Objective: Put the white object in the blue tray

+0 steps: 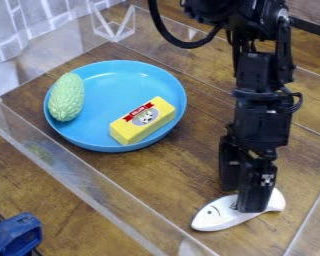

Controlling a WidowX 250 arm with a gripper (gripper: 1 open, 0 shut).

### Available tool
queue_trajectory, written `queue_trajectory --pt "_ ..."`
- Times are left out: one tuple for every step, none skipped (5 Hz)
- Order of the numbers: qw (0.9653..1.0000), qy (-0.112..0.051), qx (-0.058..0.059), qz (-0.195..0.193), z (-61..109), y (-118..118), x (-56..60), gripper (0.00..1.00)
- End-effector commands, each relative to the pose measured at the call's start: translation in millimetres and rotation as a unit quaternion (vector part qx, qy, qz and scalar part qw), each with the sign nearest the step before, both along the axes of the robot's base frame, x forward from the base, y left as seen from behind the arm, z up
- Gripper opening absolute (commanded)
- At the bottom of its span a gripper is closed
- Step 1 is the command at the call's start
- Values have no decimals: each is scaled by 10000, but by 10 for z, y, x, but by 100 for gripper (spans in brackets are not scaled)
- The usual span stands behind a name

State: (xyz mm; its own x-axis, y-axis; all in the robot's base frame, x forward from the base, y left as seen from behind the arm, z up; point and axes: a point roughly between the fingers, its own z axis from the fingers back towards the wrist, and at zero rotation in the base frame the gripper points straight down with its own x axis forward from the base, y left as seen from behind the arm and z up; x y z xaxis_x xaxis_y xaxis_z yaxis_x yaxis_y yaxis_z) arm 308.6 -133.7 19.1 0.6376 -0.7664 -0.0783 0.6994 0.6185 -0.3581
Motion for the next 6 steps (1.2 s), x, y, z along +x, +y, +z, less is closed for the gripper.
queue_trajectory --pt "9995 227 210 64 -167 206 -16 100" --pt "9994 253 227 44 -165 221 -11 100" --pt "9993 278 241 31 -165 238 -8 100" --pt "9992 297 254 25 -165 256 -9 100" --pt "9991 314 266 23 -168 274 -9 100" --pt "9991 332 279 20 -166 292 -10 100"
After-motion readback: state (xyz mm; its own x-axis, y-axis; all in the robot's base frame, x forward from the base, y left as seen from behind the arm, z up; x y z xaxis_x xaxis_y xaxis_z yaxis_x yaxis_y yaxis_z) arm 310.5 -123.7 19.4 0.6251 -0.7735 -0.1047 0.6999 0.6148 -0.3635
